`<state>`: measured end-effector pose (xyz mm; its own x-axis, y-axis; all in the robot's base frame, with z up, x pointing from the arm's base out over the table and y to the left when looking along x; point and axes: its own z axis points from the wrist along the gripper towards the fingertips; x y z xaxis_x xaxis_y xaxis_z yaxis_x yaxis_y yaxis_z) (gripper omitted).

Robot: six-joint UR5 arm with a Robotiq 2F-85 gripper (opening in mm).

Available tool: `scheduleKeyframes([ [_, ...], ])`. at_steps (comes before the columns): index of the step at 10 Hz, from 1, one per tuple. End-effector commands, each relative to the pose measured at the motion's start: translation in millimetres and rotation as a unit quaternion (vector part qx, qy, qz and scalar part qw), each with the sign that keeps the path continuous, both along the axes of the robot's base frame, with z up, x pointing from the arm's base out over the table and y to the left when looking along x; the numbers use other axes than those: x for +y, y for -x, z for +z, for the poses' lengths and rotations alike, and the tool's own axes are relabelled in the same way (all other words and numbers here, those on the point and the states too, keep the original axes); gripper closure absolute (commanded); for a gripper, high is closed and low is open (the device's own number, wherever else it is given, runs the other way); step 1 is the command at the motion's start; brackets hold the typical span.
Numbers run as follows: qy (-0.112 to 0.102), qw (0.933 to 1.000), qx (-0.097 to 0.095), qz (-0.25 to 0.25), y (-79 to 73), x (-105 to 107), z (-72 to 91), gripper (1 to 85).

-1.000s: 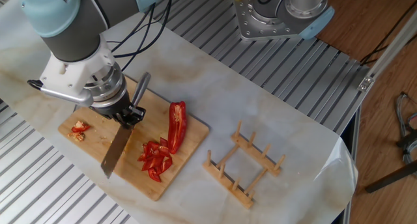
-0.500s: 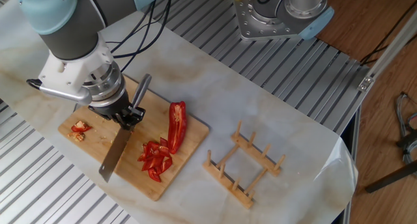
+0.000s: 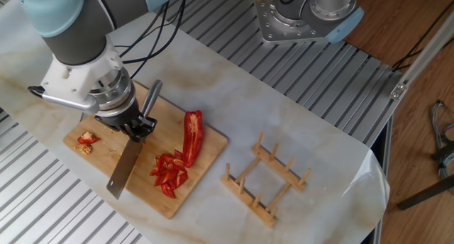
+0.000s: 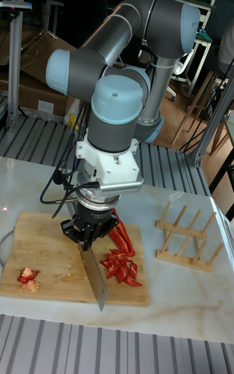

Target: Chop the chili peppers

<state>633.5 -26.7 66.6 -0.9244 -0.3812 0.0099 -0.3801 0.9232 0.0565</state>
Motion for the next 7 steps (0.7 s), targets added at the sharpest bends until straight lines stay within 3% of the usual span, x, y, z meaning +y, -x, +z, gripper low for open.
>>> scheduleKeyframes([
  [1, 0.002, 1.0, 0.003, -0.007, 0.1, -1.1, 1.3, 81.0],
  [2, 0.007, 0.9999, 0.006, -0.008, 1.4, -2.7, 1.9, 84.3],
  [7, 0.004, 1.0, 0.007, -0.006, -1.9, 5.0, 9.1, 84.3],
])
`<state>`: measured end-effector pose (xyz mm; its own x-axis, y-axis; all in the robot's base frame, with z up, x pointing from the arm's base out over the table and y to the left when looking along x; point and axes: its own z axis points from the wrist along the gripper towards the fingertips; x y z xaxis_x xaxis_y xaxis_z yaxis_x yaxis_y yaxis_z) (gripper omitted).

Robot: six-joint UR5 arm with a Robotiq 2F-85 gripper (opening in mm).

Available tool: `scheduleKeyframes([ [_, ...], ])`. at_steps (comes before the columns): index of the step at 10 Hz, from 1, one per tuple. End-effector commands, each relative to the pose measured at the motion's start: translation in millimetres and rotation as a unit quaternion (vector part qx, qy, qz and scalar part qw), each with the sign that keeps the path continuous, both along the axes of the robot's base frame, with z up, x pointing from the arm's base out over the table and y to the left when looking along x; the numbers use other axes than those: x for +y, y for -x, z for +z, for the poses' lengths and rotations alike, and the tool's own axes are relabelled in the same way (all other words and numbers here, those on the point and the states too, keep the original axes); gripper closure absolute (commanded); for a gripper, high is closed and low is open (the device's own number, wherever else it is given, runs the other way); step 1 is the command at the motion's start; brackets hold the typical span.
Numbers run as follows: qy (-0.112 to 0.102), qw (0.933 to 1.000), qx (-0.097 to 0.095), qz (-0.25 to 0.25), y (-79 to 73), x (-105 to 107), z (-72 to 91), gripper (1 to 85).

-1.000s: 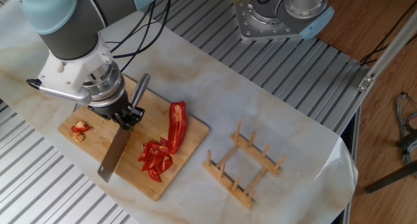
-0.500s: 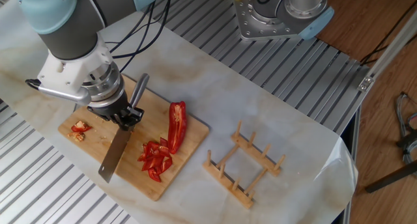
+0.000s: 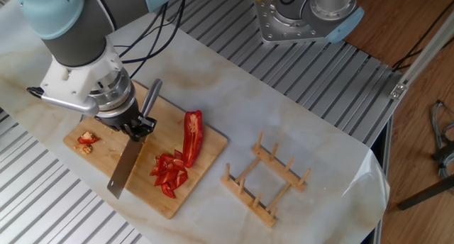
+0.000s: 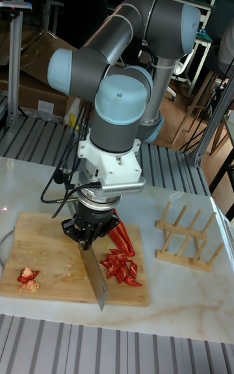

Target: Chop the chili peppers

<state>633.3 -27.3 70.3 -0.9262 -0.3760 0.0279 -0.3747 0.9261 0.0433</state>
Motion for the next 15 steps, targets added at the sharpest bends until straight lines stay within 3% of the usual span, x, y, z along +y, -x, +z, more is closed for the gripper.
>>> scheduleKeyframes([
  [1, -0.004, 1.0, 0.001, -0.003, -4.3, 8, 6.4, 84.3],
  [10, -0.01, 0.9999, 0.002, -0.002, -9.1, 9, 0.8, 84.3],
  [12, 0.009, 0.9998, 0.017, -0.002, 4.7, -11, -0.8, 84.3],
  [13, -0.023, 0.9996, 0.009, -0.01, 1.4, 3, 2.2, 84.3],
  [15, -0.017, 0.9997, 0.006, -0.019, -2.1, 8, 8.0, 84.3],
])
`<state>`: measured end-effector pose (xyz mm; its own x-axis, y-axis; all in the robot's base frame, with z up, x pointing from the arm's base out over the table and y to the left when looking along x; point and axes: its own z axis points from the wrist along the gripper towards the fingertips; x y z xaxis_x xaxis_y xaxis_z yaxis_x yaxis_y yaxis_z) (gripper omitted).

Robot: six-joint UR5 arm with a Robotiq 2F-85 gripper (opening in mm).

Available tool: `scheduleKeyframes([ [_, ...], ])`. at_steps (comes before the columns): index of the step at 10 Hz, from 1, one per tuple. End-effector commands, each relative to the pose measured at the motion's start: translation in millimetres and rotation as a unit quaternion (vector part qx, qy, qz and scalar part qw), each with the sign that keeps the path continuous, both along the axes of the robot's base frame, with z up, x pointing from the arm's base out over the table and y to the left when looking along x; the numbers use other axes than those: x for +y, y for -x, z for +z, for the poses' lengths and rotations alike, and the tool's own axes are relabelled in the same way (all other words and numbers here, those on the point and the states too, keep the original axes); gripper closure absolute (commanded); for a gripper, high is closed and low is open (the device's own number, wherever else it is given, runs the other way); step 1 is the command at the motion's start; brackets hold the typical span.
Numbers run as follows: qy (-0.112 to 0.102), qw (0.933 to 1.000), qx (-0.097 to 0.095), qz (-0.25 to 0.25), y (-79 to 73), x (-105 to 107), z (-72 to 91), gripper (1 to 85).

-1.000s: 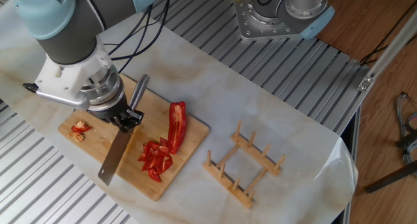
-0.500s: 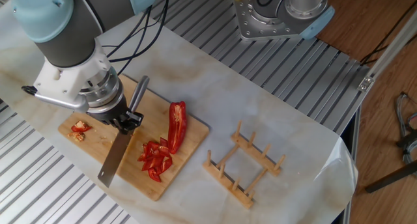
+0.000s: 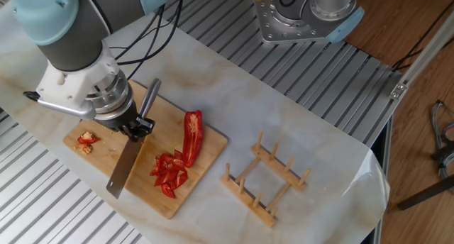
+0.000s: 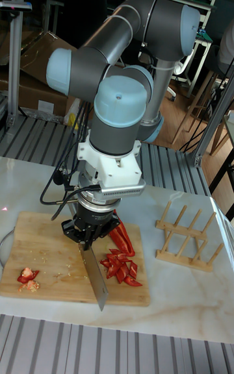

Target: Chop the chili peppers

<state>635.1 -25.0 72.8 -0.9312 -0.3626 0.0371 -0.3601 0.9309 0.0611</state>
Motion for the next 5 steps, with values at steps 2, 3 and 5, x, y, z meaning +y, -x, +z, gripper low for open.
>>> scheduleKeyframes([
  [2, -0.03, 0.9992, -0.008, -0.025, -3.1, 19.3, 7.2, 84.3],
  [3, -0.024, 0.9994, -0.008, -0.022, -4.5, 17.1, 2.9, 84.3],
  [5, -0.018, 0.9995, -0.007, -0.024, -6.0, 16.4, -0.4, 84.3],
])
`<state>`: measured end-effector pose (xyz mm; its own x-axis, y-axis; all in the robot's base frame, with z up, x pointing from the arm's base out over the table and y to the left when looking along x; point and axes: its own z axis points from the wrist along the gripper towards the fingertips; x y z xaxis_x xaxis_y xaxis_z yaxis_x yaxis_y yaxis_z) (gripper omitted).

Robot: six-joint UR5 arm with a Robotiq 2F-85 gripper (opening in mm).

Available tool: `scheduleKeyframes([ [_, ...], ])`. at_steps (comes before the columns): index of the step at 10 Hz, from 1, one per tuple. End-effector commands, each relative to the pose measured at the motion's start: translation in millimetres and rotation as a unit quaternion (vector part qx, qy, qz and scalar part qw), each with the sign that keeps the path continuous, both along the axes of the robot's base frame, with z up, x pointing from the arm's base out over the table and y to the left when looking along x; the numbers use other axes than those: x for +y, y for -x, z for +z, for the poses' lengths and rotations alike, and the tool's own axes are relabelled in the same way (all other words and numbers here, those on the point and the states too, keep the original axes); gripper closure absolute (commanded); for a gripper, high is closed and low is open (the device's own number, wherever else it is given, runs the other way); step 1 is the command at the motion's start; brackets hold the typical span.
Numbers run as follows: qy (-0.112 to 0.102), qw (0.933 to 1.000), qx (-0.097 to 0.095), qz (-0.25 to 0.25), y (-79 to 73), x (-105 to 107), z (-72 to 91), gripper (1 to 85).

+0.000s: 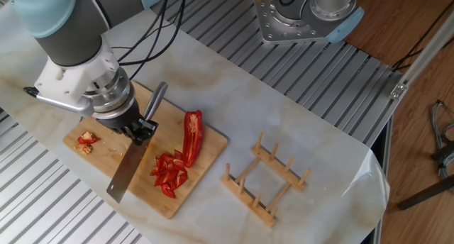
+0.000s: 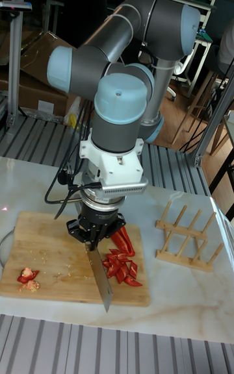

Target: Chop the chili peppers

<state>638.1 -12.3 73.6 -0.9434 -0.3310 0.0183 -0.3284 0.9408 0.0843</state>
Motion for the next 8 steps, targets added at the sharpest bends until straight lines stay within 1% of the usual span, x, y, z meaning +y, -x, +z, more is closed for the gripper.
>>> scheduleKeyframes([
  [1, -0.002, 1.0, -0.001, -0.005, -3.1, 1.8, -2.0, 84.3],
  [3, 0.003, 1.0, 0.005, -0.003, -1.8, -0.4, -3.7, 84.3],
  [8, 0.006, 1.0, 0.004, 0.0, -4.9, -2.0, -6.7, 84.3],
])
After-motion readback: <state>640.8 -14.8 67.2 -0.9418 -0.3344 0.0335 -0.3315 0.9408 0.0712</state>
